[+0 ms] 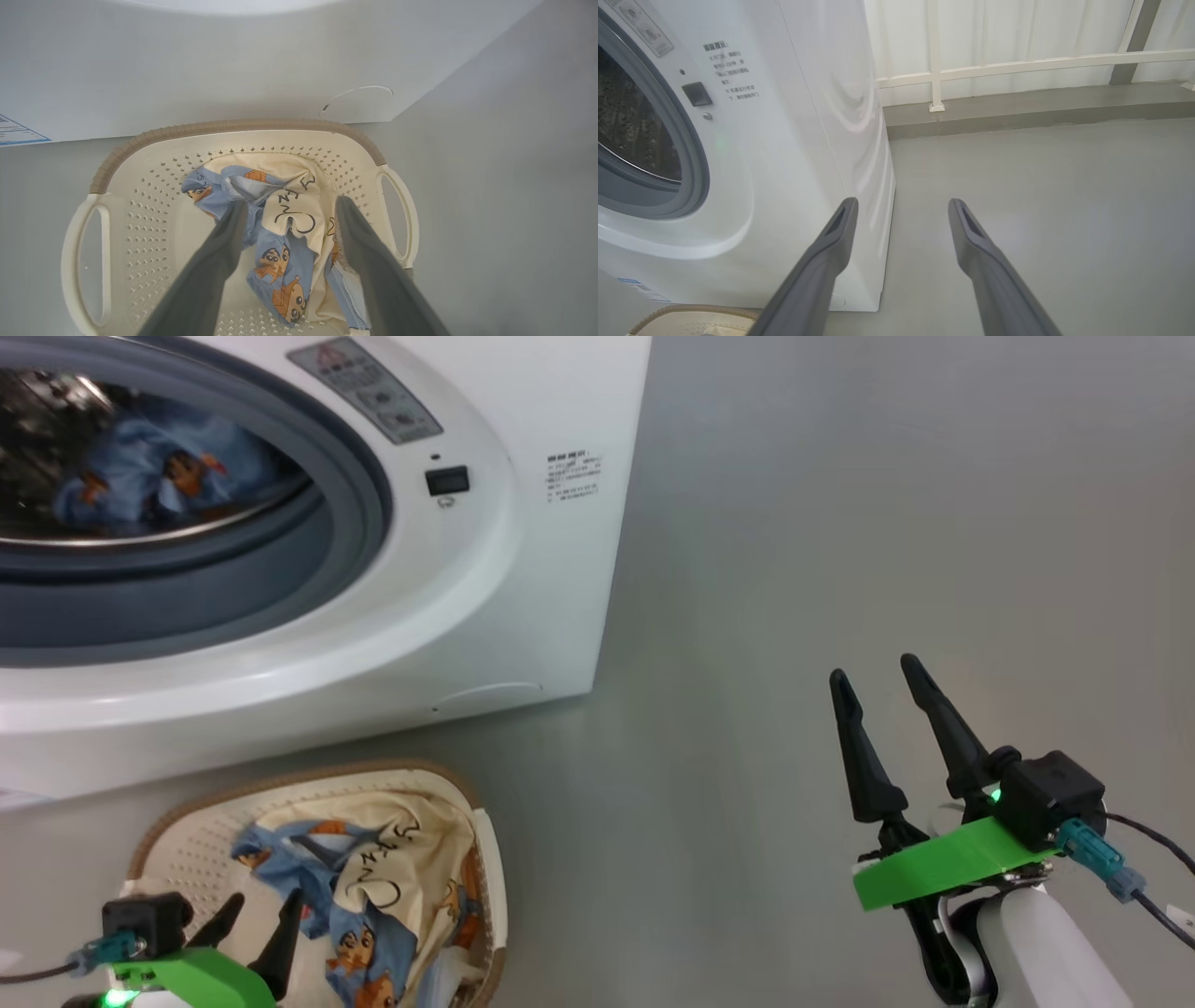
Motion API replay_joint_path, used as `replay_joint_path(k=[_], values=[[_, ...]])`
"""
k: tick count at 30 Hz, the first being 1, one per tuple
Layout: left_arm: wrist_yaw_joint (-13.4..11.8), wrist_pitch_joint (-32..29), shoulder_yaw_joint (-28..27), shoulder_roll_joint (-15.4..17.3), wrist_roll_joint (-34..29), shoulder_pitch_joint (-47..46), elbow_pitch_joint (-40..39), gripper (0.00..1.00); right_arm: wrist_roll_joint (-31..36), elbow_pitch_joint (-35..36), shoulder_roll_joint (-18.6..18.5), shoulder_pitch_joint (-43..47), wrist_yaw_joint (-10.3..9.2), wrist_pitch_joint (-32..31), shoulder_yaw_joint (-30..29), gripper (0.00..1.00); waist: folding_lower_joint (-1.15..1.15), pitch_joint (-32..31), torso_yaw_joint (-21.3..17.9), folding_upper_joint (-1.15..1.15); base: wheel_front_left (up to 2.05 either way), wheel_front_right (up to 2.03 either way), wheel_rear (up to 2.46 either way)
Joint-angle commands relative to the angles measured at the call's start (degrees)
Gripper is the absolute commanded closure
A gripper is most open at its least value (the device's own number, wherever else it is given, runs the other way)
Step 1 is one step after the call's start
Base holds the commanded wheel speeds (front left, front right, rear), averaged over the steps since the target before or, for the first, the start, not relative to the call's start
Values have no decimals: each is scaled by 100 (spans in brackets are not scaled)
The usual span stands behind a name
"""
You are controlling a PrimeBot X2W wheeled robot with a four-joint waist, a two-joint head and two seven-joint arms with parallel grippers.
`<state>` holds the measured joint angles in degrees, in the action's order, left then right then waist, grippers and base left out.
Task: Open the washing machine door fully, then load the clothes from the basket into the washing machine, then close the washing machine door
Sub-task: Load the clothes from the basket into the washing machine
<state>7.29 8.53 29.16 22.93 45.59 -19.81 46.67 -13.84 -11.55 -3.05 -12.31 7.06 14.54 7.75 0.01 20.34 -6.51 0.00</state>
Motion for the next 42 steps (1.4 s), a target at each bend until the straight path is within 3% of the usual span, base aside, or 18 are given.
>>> replay_joint_path(k=[1, 12, 22, 42], values=[[19, 4, -52, 279, 122, -182, -16, 0, -60, 175, 15, -130, 43, 46, 162, 0, -1, 504, -159, 0, 0, 0, 0], [19, -299, 1388, 700, 746, -910, 321, 0, -224, 451, 16, -457, 43, 46, 308, 0, -1, 1454, -394, 0, 0, 0, 0], [19, -222, 2343, 1034, 1282, -1629, 715, 0, -285, 774, 17, -687, 43, 46, 362, 0, -1, 2242, -624, 0, 0, 0, 0], [20, -200, 3302, 1134, 1991, -2516, 1357, 0, -252, 1063, 17, -870, 43, 46, 509, 0, -1, 2957, -776, 0, 0, 0, 0]])
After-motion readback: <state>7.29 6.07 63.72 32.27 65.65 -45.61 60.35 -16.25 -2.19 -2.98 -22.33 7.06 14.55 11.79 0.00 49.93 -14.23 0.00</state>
